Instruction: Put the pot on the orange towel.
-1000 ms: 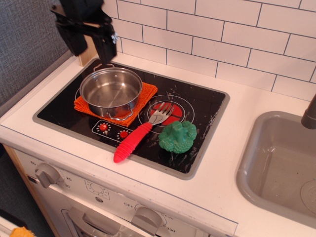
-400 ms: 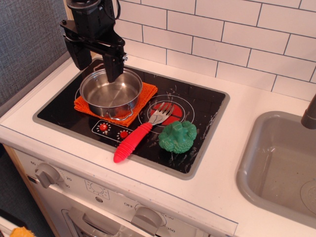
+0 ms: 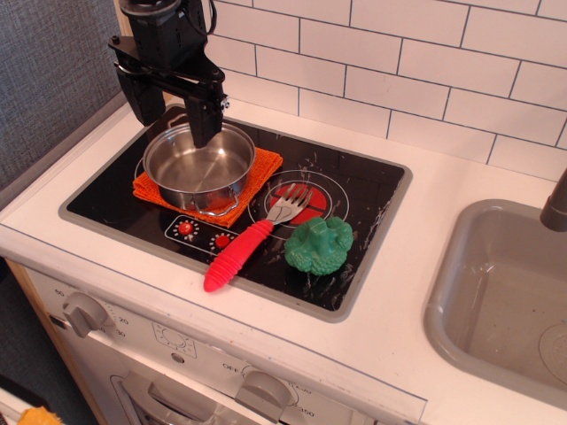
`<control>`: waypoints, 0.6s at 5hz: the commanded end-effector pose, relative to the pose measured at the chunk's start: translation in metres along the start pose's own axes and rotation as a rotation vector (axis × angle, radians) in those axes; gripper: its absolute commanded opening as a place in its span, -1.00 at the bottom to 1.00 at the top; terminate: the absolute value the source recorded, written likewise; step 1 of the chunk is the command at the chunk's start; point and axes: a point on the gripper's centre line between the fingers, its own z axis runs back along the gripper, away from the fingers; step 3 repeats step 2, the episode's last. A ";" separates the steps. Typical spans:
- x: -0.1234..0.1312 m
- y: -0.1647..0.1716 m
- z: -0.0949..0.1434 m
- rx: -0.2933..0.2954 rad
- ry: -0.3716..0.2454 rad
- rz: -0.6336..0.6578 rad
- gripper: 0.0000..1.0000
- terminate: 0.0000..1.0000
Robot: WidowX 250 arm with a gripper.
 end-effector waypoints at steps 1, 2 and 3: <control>-0.005 0.003 0.022 0.022 -0.051 -0.003 1.00 -1.00; -0.005 0.003 0.022 0.022 -0.051 -0.003 1.00 1.00; -0.005 0.003 0.022 0.022 -0.051 -0.003 1.00 1.00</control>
